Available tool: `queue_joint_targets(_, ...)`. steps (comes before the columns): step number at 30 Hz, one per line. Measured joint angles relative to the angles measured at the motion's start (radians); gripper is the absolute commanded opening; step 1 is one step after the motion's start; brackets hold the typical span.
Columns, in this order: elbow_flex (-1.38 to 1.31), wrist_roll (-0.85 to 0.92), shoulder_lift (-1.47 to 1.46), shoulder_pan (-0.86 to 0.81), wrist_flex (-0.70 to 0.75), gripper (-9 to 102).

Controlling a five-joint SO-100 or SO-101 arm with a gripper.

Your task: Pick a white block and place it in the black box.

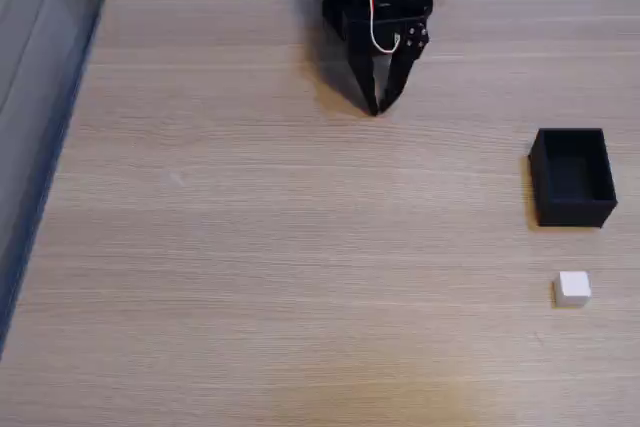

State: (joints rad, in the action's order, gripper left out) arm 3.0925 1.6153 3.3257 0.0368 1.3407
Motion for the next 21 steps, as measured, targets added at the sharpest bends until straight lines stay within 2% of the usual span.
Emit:
queue_joint_targets(17, 0.0, 0.023, 0.0, -0.005, -0.002, 0)
queue_joint_targets(21, 0.0, 0.048, -0.015, -0.021, -0.052, 0)
